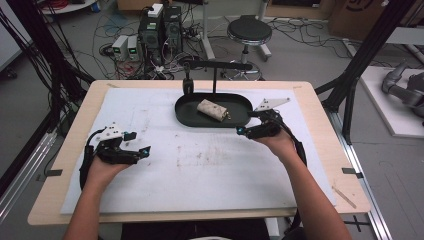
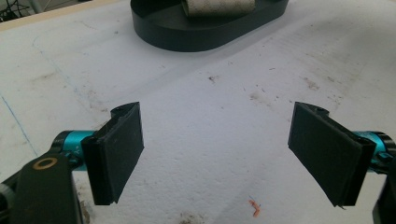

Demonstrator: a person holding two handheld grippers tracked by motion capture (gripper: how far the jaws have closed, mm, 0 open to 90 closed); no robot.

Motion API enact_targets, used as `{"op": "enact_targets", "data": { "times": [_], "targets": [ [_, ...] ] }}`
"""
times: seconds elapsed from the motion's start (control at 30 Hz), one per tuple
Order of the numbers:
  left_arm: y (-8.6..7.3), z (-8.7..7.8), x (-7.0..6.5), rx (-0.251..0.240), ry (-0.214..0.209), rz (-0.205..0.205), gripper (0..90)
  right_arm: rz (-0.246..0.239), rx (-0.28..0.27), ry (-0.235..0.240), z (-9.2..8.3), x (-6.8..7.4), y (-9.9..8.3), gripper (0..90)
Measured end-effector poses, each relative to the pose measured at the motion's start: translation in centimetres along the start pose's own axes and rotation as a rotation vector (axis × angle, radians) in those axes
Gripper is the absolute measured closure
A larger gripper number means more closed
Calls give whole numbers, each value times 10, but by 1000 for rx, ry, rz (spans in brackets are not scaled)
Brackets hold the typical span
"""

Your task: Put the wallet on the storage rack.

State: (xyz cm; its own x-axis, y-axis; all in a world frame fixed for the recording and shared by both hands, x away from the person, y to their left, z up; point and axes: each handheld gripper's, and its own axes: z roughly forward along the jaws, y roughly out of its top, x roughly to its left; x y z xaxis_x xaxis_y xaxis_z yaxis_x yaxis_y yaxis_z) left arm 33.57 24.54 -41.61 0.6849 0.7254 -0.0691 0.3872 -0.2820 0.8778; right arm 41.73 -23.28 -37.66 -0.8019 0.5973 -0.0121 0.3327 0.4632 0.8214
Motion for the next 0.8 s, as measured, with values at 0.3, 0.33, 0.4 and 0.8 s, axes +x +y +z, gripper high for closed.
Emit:
{"op": "enact_targets", "data": {
  "times": [0.3, 0.33, 0.4, 0.8],
  "targets": [
    [0, 5, -2, 3, -11, 4, 181, 27, -41, -23, -19, 10, -34, 204],
    [1, 6, -2, 6, -15, 8, 181, 36, -52, -27, -24, 12, -41, 204],
    [0, 7, -3, 4, -16, 2, 181, 39, -58, -43, -27, 15, -48, 204],
    [1, 7, -12, -15, -36, -2, 180, 62, -78, -102, -37, 20, -83, 203]
  ]
}}
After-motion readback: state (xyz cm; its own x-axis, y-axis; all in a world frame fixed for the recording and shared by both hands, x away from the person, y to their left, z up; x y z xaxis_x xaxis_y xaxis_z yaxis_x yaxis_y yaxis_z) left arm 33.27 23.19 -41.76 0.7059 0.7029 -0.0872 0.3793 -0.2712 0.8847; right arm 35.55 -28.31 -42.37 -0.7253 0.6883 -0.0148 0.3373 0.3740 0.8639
